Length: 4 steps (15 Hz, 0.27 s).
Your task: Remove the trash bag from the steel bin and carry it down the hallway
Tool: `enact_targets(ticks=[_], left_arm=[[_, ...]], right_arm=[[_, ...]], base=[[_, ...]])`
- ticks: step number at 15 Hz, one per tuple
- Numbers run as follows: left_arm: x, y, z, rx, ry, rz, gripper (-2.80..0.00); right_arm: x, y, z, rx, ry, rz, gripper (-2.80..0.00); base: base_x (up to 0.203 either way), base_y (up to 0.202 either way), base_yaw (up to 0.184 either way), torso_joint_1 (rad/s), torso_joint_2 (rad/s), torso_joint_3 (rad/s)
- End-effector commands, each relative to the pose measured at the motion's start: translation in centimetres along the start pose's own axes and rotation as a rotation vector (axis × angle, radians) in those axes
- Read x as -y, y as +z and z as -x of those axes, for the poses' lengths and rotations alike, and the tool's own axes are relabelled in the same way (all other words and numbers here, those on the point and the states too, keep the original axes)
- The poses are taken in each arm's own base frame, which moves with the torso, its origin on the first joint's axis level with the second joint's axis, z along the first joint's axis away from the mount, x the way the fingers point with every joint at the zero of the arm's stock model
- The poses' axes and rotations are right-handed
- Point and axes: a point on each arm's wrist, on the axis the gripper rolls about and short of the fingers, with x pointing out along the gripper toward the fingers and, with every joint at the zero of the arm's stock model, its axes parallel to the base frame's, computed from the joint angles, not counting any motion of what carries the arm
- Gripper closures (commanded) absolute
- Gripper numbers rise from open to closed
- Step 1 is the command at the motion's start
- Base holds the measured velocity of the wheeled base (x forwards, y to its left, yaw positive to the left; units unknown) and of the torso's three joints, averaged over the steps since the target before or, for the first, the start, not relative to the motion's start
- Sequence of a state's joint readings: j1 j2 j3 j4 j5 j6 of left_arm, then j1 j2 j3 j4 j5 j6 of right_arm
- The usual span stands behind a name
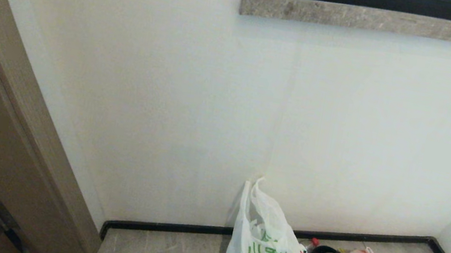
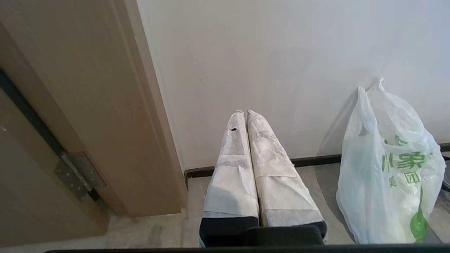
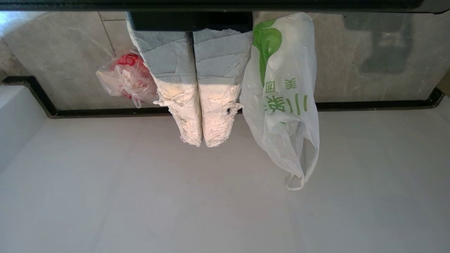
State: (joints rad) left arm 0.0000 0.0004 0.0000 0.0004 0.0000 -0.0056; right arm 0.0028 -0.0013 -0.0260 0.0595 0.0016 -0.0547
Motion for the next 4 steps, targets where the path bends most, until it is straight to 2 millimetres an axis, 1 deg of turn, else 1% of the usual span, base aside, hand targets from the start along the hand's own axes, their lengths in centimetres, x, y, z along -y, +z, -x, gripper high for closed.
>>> enact_targets(ticks=[1, 4], left_arm=[[0.00, 0.01, -0.01, -0.001, 0.000, 0.001, 0.00], [0.00, 0.01, -0.01, -0.001, 0.000, 0.001, 0.00]], right_arm=[[0.00, -0.10, 0.29, 0.040, -0.002, 0.001, 0.00], [0.00, -0.10, 0.29, 0.040, -0.002, 0.002, 0.00]], base=[[0.000, 0.000, 0.000, 0.000, 0.00, 0.000], [0.000, 0.000, 0.000, 0.000, 0.00, 0.000]])
